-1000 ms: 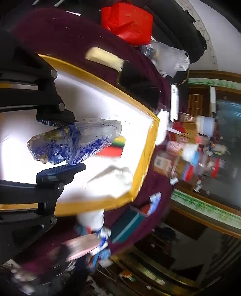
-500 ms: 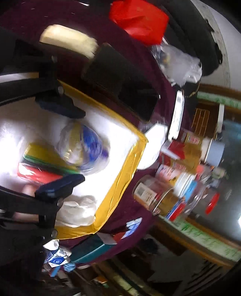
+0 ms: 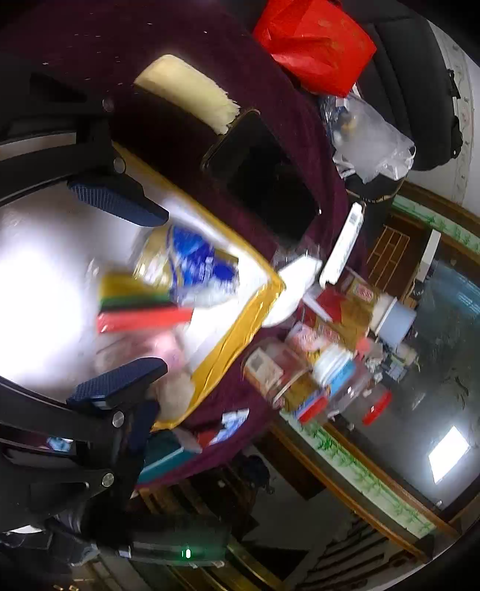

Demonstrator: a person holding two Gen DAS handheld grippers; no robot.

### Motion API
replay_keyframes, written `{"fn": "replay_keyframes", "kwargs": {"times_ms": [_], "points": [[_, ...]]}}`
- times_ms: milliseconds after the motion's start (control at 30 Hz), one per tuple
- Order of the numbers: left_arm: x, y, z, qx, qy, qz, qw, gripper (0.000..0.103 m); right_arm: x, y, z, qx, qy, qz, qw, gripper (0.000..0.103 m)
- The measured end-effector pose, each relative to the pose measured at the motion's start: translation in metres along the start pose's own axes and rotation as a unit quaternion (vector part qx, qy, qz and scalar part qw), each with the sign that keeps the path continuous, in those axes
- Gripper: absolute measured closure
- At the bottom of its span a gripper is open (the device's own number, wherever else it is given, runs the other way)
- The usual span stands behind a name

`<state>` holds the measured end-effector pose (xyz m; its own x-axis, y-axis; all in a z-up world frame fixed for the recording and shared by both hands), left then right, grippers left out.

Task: Organize soft objects
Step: 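Move both open tools back over the pile, then grasp the blue towel wrapped in red plastic with the left tool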

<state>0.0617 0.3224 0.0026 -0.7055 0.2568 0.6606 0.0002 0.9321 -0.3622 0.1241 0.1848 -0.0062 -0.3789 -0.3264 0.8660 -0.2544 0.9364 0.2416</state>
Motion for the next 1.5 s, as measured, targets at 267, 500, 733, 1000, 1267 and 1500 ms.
{"fn": "replay_keyframes", "kwargs": {"times_ms": [267,500,733,1000,1267,1500], "points": [[0.039,-0.075,0.018,-0.070,0.006,0.062,0.9956,0.012,0.143,-0.059,0.033,-0.002,-0.169,0.014,0.985,0.003],[0.034,-0.167,0.057,-0.163,0.046,0.106,0.9799,0.011,0.209,-0.184,0.102,-0.057,-0.260,0.124,0.956,0.000],[0.013,-0.229,0.083,-0.226,0.073,0.111,0.9651,0.011,0.227,-0.309,0.164,-0.212,-0.271,0.116,0.932,0.000],[-0.051,-0.288,0.116,-0.429,0.088,0.008,0.8992,0.011,0.231,-0.359,0.193,-0.273,-0.293,0.080,0.913,0.000],[-0.095,-0.299,0.114,-0.496,0.081,-0.016,0.8645,0.011,0.231,-0.350,0.192,-0.253,-0.296,0.065,0.919,0.000],[-0.091,-0.301,0.125,-0.454,0.112,0.014,0.8838,0.071,0.230,-0.357,0.192,-0.272,-0.293,0.055,0.915,0.000]]}}
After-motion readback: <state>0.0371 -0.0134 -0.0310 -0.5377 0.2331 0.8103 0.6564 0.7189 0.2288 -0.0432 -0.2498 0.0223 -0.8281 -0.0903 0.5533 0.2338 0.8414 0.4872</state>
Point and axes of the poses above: each gripper's, at about its wrist camera, not at the fingertips, and x roughly against the way its jaws point, y to its left, z to its underside, the point moved 6 cm from there along -x, roughly the way its jaws point, and after that the axes turned 14 degrees about -x, right-handed, at the moved point
